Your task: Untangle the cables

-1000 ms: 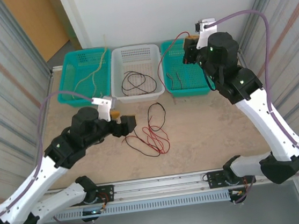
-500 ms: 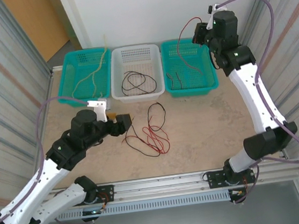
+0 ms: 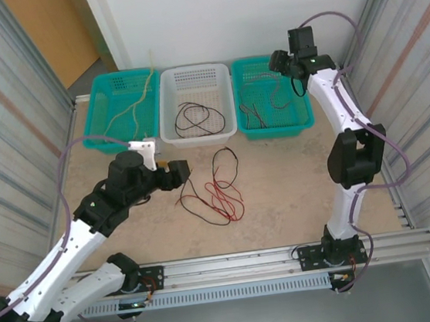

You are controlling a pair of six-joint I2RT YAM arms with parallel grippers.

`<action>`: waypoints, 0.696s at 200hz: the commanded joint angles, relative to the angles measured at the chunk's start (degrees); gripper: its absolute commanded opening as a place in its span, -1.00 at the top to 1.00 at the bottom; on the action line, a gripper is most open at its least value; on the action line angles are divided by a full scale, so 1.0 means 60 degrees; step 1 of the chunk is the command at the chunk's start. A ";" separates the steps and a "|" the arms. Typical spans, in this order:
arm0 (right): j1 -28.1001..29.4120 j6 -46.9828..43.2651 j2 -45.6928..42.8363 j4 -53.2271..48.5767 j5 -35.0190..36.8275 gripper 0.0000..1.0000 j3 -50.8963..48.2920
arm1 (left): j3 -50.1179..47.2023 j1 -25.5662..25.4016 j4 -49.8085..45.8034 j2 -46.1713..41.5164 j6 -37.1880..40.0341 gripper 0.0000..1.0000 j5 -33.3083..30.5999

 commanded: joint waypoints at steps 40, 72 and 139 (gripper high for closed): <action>0.0161 0.0302 -0.1378 -0.0492 -0.0034 -0.25 -0.1689 | -0.0029 0.0071 -0.0540 -0.0315 -0.0126 -0.63 0.0364; 0.0989 0.0078 -0.3612 0.0210 -0.0388 -0.27 -0.3488 | -0.0366 0.0089 -0.0616 -0.0275 -0.0473 -0.64 0.0250; 0.5631 0.0099 -0.7164 0.0825 0.0457 -0.32 -0.7315 | -0.1127 0.0097 -0.0200 -0.0197 -0.1412 -0.53 0.0368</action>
